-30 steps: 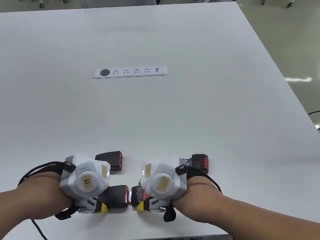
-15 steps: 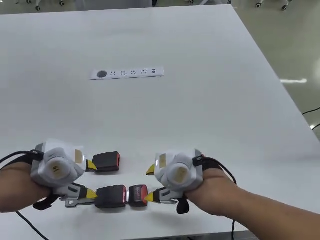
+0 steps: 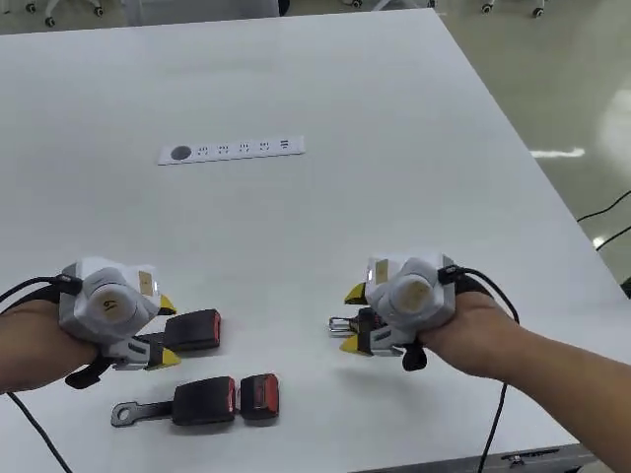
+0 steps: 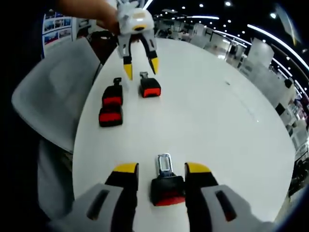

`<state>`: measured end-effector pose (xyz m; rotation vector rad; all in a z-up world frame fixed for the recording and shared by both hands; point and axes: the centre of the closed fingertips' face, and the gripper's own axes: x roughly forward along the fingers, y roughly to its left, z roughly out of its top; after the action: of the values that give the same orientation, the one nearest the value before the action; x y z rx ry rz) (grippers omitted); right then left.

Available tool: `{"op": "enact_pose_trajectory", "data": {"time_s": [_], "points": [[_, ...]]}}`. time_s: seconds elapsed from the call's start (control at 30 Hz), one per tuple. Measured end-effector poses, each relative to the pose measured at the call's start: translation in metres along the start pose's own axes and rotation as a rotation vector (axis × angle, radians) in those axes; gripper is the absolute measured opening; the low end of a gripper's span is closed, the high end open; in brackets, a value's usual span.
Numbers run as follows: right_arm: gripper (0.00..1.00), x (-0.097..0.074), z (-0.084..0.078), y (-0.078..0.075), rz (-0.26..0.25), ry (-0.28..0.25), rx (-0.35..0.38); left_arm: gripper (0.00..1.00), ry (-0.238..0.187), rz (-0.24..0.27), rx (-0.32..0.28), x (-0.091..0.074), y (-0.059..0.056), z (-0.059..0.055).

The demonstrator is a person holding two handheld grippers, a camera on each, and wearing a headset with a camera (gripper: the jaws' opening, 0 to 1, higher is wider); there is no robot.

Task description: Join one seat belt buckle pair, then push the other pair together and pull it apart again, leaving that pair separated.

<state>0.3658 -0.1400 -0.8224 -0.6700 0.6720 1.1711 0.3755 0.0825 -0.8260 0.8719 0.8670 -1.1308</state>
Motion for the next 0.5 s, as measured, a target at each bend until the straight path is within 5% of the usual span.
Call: {"op": "enact_pose_trajectory", "data": {"time_s": [0.23,0.37,0.5], "points": [[0.40,0.001,-0.032,-0.010,0.005,0.060,0.003,0.44,0.034,-0.019,-0.001,0.013,0.006,-0.002],[0.39,0.008,-0.038,-0.010,0.029,0.075,0.028,0.44,0.043,-0.040,-0.007,0.022,0.004,-0.005],[0.34,0.014,-0.036,-0.005,0.060,0.100,-0.025,0.41,0.050,-0.068,0.016,0.025,-0.003,-0.006]]}}
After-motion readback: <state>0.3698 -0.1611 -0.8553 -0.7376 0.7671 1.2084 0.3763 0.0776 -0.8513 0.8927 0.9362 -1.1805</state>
